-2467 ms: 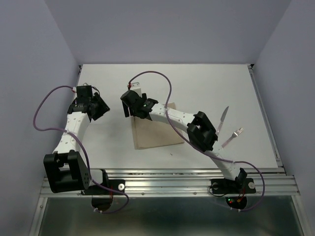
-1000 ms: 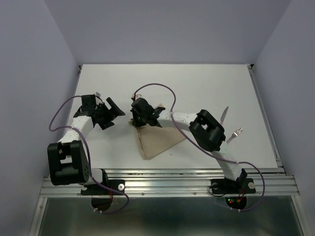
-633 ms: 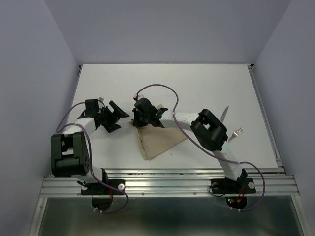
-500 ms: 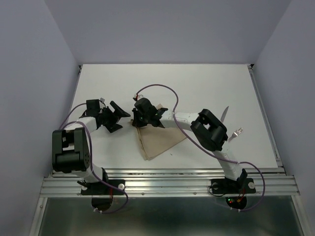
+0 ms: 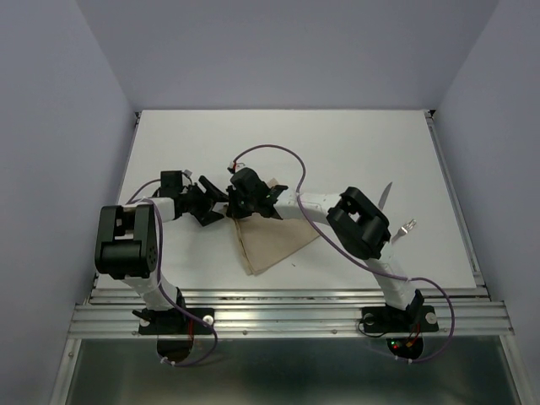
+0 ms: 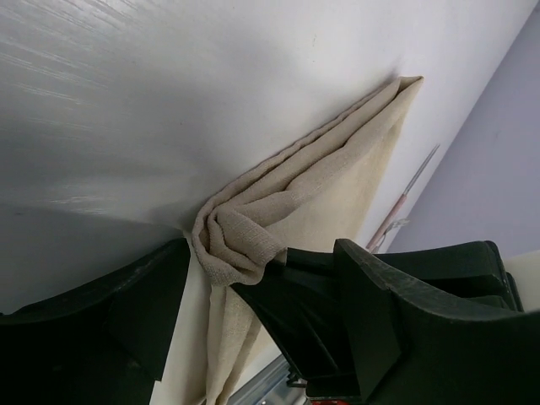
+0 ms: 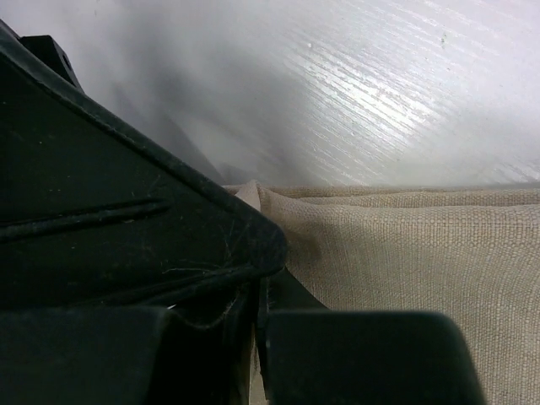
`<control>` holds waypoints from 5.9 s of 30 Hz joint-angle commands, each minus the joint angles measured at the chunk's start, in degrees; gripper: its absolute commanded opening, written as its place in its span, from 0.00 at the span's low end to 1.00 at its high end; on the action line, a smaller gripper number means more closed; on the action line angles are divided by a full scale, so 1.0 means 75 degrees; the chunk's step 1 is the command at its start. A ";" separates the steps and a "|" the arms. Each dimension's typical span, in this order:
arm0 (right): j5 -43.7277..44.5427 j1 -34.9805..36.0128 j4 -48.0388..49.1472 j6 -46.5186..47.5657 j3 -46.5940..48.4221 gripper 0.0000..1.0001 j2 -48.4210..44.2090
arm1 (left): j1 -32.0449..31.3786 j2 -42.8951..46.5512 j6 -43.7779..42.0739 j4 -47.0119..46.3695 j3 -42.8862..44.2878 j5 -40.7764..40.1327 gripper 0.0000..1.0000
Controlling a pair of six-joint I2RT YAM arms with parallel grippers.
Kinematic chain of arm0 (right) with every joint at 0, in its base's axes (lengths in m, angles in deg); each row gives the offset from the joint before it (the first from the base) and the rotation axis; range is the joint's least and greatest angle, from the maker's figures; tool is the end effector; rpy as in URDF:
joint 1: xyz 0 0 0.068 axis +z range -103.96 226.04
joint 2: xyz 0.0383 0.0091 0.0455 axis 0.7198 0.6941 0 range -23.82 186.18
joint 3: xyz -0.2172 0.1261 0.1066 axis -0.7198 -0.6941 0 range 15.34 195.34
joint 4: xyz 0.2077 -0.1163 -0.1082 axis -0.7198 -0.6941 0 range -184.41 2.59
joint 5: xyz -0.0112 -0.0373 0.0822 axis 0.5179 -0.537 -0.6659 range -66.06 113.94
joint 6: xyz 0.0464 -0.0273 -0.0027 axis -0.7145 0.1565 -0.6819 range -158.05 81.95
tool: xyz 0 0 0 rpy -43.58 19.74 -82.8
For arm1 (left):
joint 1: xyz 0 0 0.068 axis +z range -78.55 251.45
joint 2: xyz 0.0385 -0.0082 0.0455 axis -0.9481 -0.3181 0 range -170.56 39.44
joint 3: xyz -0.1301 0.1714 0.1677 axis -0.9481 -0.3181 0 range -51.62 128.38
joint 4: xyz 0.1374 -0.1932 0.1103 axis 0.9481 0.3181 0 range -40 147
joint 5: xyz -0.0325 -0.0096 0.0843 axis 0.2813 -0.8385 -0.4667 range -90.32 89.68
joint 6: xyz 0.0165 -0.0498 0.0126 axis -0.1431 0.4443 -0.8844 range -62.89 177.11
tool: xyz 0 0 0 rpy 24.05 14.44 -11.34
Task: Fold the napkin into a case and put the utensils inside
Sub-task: Pick up the lower triangle-folded napkin from the center of the board, then fold the lower triangle-folded napkin at the center of the board.
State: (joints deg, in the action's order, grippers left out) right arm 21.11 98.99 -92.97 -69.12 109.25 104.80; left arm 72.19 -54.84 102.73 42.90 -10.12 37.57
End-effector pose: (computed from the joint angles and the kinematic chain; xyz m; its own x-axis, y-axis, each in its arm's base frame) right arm 0.3024 0.4033 0.1588 -0.7566 -0.1467 -0.6372 -0.5012 0.7559 0.4212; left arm 0.3072 -0.0179 0.1448 -0.7998 -0.5744 -0.1744 -0.2184 0.5491 -0.8067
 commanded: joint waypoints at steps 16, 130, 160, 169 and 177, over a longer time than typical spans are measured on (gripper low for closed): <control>0.0597 0.0007 -0.0195 0.0263 -0.0533 0.71 -0.1691 | -0.0297 0.0090 0.0221 0.0313 -0.0013 -0.0446 0.00; 0.4031 0.2010 -0.0865 0.1927 0.0017 0.86 -0.0673 | -0.0332 0.0946 -0.0072 0.2598 0.0479 -0.2509 0.00; 0.6295 0.2151 0.1597 0.4293 0.0100 0.33 0.0804 | -0.0332 0.0875 -0.0119 0.2680 0.0491 -0.2497 0.00; 0.5991 0.2151 0.1644 0.3911 -0.0040 0.01 0.0547 | -0.0332 0.1109 -0.0271 0.2587 0.0468 -0.2404 0.04; 0.4469 0.1695 0.1539 0.2645 -0.0778 0.01 -0.0297 | -0.0309 0.1332 -0.0447 0.2598 0.0491 -0.2392 0.42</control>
State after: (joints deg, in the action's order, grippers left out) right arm 60.28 113.79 -82.48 -43.07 105.60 107.16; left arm 69.93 -48.33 100.83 62.27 -6.12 19.23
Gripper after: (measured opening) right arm 0.046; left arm 0.369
